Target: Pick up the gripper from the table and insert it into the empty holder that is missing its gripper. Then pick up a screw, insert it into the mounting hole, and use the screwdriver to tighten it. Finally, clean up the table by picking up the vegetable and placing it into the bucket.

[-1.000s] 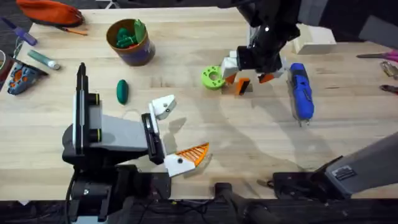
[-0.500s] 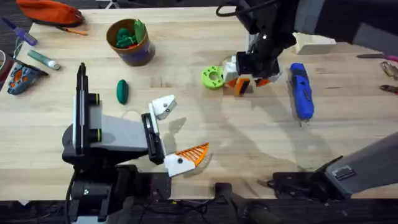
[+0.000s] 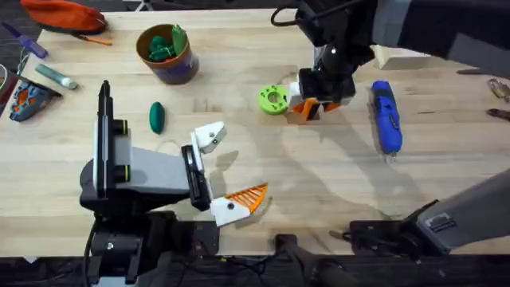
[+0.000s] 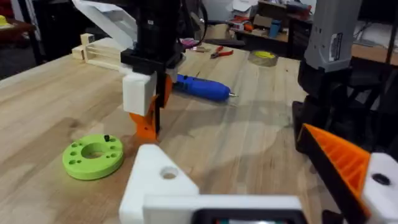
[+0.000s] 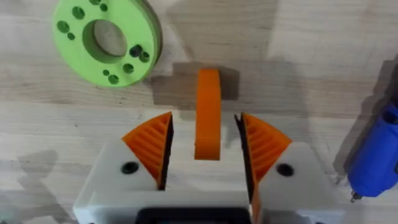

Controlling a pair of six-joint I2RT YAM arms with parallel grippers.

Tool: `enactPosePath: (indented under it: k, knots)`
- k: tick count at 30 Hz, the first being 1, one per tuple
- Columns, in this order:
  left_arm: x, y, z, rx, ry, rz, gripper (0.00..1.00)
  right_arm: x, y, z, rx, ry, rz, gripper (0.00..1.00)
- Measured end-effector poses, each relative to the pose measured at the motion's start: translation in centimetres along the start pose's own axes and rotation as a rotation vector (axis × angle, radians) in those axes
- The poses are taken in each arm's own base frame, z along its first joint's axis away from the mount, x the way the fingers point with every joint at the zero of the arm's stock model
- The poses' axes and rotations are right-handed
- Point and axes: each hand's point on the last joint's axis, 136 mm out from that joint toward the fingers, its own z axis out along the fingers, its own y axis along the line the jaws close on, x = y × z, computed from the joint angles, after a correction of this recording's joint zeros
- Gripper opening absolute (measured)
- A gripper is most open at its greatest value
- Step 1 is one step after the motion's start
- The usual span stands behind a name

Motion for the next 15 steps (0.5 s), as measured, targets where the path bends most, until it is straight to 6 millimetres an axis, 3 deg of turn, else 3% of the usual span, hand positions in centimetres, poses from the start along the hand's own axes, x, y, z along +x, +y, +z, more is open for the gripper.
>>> enactPosePath:
  k: [15]
  knots:
    - [0.0,0.0,0.0,0.0,0.0,0.0,0.986,0.06,-0.14,-0.48,0.008,0.007,0.0,0.504]
